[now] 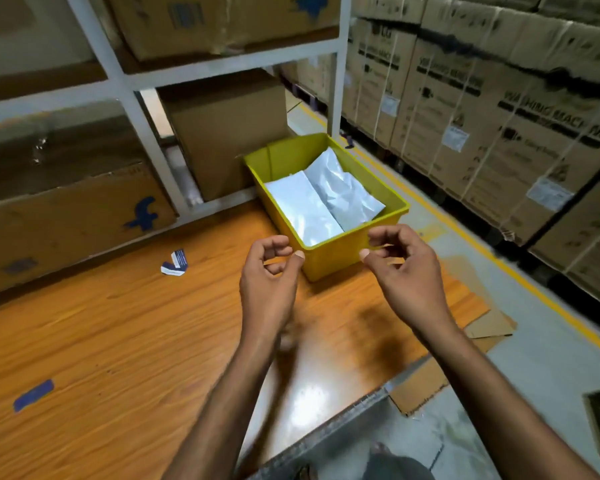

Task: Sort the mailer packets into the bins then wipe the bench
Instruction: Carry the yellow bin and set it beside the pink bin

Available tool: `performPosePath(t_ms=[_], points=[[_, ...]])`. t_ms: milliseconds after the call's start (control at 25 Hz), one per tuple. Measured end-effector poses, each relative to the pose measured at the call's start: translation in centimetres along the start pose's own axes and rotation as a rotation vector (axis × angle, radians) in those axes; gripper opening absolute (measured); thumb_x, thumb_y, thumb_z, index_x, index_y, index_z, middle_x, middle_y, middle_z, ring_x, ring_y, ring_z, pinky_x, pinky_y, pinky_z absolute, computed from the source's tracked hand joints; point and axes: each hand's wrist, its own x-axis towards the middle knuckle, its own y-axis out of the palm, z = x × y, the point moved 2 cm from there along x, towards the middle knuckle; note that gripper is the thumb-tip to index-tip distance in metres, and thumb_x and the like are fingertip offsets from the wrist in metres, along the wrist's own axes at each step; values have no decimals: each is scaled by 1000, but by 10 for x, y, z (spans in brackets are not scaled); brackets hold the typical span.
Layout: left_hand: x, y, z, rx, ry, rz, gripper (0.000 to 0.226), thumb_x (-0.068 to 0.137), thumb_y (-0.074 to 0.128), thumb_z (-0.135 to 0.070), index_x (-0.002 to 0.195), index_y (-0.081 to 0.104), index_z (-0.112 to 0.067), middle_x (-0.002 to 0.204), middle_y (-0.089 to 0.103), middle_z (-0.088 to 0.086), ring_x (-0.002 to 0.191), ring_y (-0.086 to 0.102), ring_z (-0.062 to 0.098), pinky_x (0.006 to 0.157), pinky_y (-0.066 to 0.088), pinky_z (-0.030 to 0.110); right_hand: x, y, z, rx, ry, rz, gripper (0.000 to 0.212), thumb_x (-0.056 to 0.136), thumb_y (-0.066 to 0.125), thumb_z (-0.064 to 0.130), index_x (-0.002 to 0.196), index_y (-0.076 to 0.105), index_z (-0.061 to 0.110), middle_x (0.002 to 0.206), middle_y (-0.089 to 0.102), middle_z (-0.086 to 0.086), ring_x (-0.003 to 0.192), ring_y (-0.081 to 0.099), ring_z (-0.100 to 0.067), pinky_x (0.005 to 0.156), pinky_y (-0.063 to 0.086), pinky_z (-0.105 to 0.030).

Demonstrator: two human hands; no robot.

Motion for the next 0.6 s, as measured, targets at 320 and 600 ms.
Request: performPosePath(t_ms=[320, 600], points=[[87, 46, 9, 178, -86, -242, 31, 88, 77, -22, 116, 65, -24, 105, 68, -14, 81, 64, 2, 75, 53, 26, 164, 0, -24, -389, -257, 134, 30, 83, 73, 20, 112, 67, 27, 108, 60, 10, 104, 60, -17, 89, 49, -37], [119, 59, 20, 236, -240, -341, 42, 88, 75, -28, 128, 65, -18, 104, 68, -4, 91, 71, 15, 86, 61, 43, 241, 13, -51, -469, -2, 370, 52, 86, 69, 22, 136, 59, 18, 126, 67, -3, 115, 63, -27, 88, 47, -32]])
